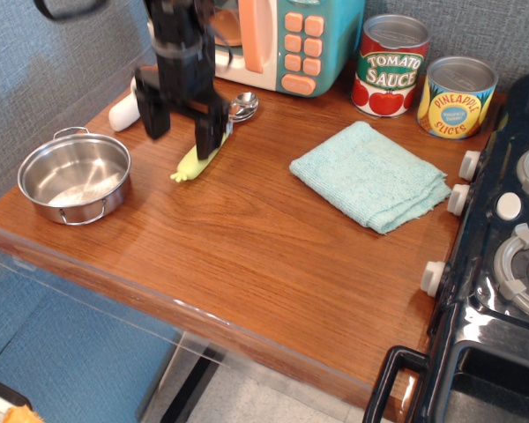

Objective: Move spoon to the front of the microwave.

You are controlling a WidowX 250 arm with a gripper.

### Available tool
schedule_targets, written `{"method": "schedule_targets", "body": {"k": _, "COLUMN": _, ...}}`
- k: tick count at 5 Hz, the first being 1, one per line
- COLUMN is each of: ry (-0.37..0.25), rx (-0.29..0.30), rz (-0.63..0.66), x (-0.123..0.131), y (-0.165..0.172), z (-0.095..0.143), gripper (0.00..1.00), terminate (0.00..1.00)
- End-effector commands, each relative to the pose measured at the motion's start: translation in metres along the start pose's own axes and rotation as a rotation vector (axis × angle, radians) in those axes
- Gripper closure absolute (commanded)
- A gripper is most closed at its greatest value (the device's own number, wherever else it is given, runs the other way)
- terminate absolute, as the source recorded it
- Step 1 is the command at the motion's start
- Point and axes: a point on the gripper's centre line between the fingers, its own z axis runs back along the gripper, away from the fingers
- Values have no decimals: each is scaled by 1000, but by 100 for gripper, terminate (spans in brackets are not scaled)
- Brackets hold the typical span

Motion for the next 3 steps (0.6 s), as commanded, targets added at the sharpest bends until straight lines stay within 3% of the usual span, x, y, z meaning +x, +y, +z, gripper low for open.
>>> {"method": "schedule_targets", "body": {"k": 1, "ry": -42, "rx": 58, "rz": -1, "x": -1, "y": 7, "z": 31, "gripper": 0, "terminate": 0}}
{"method": "schedule_targets", "body": {"k": 2, "ry": -42, "rx": 58, "rz": -1, "x": -1, "y": 7, "z": 31, "gripper": 0, "terminate": 0}}
{"method": "schedule_targets", "body": {"k": 3, "ry": -42, "rx": 58, "rz": -1, "x": -1, "y": 7, "z": 31, "gripper": 0, "terminate": 100}}
